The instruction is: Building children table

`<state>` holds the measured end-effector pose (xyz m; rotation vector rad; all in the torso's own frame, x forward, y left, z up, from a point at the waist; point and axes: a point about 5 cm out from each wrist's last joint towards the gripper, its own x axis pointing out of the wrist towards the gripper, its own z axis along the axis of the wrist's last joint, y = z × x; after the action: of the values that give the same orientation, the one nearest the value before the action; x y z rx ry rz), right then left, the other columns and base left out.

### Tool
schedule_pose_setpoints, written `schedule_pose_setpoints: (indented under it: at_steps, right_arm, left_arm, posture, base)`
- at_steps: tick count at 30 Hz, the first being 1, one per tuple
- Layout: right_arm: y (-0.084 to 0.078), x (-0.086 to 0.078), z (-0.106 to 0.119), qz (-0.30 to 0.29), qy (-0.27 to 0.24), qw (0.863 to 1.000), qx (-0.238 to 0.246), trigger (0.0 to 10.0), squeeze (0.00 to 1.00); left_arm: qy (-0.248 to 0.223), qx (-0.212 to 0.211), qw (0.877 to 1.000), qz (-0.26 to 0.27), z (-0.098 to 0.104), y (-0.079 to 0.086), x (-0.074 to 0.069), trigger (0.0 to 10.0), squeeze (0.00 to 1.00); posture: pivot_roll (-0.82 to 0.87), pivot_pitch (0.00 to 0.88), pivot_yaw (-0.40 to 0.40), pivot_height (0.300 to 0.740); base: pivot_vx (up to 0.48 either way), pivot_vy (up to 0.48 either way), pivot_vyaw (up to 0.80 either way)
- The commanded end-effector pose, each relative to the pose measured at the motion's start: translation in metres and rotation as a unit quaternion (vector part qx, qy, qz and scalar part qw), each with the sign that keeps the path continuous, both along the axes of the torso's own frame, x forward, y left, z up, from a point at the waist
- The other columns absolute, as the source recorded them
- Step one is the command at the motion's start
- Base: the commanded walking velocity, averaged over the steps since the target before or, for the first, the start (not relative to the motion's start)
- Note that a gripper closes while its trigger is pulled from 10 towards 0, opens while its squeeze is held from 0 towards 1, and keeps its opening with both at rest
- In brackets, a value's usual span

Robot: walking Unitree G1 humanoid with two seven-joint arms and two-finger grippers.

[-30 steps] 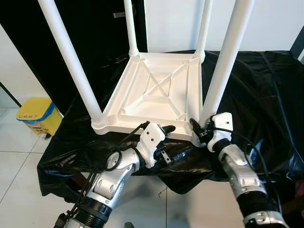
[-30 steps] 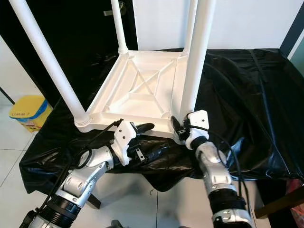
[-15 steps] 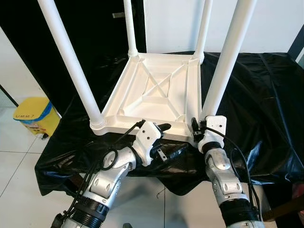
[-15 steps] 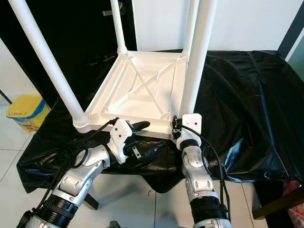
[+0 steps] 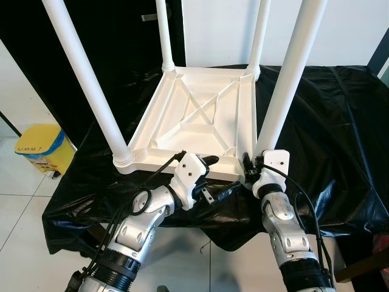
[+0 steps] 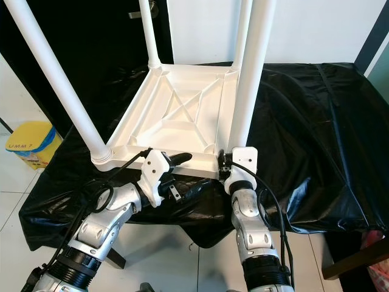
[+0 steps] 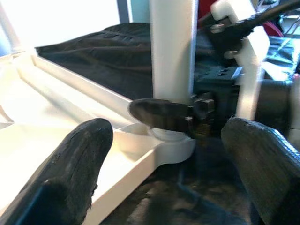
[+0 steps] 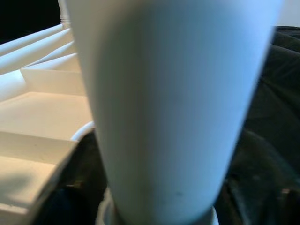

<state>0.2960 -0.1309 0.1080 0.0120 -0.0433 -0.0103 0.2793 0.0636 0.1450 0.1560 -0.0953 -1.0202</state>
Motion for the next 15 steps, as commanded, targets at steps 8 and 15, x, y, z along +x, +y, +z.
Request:
schedule_pose_setpoints:
  at_steps: [8,15]
  right_arm:
    - [-0.009,-0.010,0.005,0.040,-0.020,0.999,-0.005,10.0,0.00]
    - [-0.023,-0.029,0.002,0.063,-0.021,0.998,-0.023,10.0,0.00]
  left_arm:
    - [0.003,0.043,0.998,0.046,-0.011,0.014,0.019,10.0,0.00]
    - [0.018,0.127,0.988,0.088,-0.035,0.030,0.036,10.0,0.00]
  posture:
    - [-0.16,0.000,0.031,0.740]
    - [-0.20,0.000,0.064,0.740]
  base:
    - [0.000,0.000,0.00]
    - [0.000,0.000,0.00]
